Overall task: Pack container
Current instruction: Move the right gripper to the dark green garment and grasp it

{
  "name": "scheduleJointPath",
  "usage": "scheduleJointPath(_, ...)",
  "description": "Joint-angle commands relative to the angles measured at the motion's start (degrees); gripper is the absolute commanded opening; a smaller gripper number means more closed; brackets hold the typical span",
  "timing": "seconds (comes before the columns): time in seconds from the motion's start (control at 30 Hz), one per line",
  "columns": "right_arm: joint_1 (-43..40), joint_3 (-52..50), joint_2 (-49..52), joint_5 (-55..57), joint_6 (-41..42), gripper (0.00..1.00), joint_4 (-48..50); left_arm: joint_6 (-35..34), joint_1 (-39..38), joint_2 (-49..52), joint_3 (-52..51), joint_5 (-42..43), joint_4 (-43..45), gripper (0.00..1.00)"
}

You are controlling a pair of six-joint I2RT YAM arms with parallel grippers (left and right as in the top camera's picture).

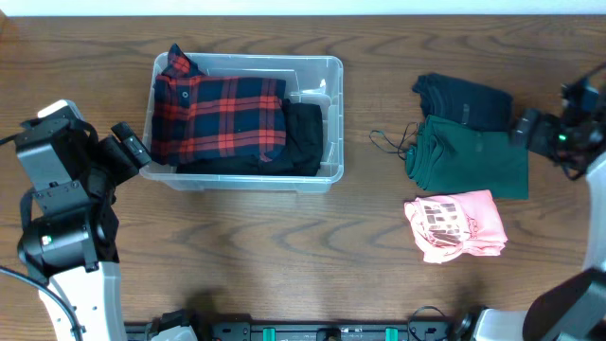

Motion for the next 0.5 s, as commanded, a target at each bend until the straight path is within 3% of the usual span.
scheduleJointPath(0.0,-4.26,0.85,2.80,-3.34,-3.56,0.99,-0.39,-0.92,0.24,1.09,-0.15,-0.70,-0.04,0.98)
scheduleJointPath(0.47,-8.26,0.85,18.47,-6.82,-13.35,0.99,2.21,-0.92,0.22,3.56,-0.15,-0.70,-0.02,0.98)
